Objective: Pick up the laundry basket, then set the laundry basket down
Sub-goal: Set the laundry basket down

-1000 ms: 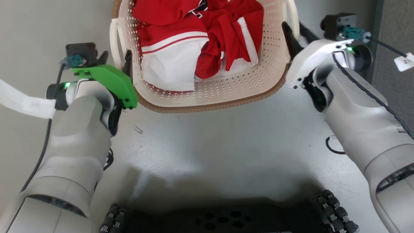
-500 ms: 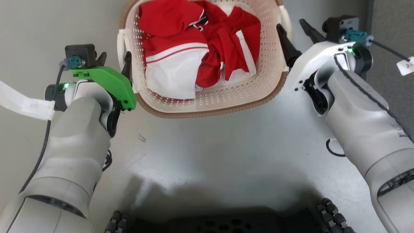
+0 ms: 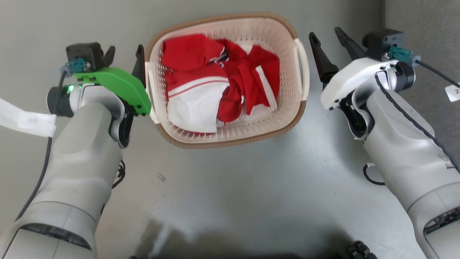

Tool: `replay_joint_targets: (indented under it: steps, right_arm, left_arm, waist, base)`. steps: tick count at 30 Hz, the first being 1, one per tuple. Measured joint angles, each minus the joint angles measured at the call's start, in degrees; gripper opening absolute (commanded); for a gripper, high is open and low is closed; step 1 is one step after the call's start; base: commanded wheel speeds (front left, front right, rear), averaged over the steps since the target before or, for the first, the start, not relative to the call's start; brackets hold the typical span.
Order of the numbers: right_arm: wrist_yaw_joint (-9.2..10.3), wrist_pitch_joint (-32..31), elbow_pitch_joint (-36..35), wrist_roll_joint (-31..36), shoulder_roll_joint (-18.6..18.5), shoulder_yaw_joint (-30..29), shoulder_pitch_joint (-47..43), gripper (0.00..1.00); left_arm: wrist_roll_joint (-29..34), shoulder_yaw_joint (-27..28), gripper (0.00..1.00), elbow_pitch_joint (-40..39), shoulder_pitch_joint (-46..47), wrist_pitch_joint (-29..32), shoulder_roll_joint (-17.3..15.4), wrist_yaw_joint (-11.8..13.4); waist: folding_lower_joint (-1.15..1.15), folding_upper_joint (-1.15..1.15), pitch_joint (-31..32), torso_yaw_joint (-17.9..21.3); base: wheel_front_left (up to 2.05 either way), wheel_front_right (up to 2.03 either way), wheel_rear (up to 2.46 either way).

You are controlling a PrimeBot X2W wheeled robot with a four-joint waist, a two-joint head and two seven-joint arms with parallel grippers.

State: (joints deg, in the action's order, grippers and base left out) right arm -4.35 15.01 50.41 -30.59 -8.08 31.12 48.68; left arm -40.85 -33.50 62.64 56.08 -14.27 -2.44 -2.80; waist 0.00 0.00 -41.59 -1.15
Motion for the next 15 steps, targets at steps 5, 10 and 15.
replay_joint_targets:
  steps: [5,10,15]
  right_arm:
    - [0.93,0.0,-3.2,1.1,-0.5,-2.2,-2.4,1.0]
    - [1.67,0.0,-6.5,2.6,-0.6,-4.3,-5.3,1.0]
    - [2.55,0.0,-10.3,3.7,-0.8,-6.5,-8.2,1.0]
  left_arm:
    - [1.4,2.1,1.0,-5.2,-2.4,-0.1,-0.9,1.4]
    - [3.9,4.2,1.0,-10.3,-5.4,-0.2,-2.4,2.9]
    - [6.6,6.0,1.0,-15.3,-8.6,-0.2,-3.1,4.7]
  waist:
    - [0.0,0.0,3.7,0.1]
    - [0.0,0.0,7.4,0.2]
    - [0.0,0.0,11.0,0.4]
  base:
    - [0.0,0.0,0.0]
    - [0.0,0.0,0.0]
    - [0.0,0.0,0.0]
